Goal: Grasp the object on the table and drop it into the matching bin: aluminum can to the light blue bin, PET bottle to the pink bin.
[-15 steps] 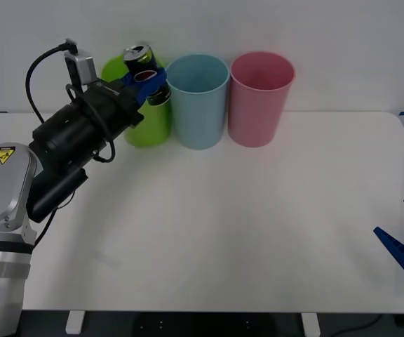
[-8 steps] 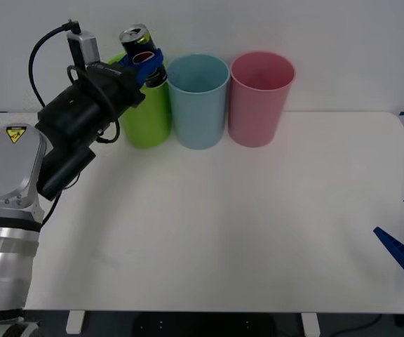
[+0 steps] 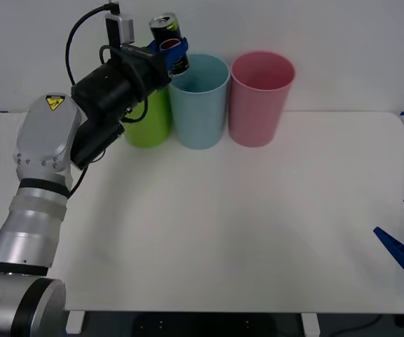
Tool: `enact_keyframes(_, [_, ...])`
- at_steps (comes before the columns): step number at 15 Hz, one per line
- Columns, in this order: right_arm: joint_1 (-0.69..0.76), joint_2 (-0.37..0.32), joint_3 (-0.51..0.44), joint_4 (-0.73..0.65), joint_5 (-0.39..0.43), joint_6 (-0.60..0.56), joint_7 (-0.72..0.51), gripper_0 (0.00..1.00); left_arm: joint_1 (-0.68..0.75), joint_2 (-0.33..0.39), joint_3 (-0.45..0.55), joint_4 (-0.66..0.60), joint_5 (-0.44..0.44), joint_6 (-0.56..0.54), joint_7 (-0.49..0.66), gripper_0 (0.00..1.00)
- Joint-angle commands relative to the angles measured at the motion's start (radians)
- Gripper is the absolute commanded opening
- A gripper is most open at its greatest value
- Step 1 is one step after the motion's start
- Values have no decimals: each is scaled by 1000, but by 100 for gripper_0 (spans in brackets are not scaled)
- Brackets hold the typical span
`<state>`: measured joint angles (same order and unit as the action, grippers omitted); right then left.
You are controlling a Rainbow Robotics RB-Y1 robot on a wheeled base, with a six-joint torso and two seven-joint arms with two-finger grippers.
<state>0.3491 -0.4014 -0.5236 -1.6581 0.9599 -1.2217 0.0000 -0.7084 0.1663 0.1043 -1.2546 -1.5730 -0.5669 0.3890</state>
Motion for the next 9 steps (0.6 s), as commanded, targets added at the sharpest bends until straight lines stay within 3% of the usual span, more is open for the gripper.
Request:
enact_keyframes(1, [0,0,0,0,0,0,0,100,-72,-30,2,87,-39,35,-7,0])
enact_keyframes(5, [0,0,0,0,0,0,0,100,-154,-59,23,188,-108,82,-15,0])
enact_keyframes(9, [0,0,0,0,0,0,0,100,-184,-116,103,215,-239,117,-18,1])
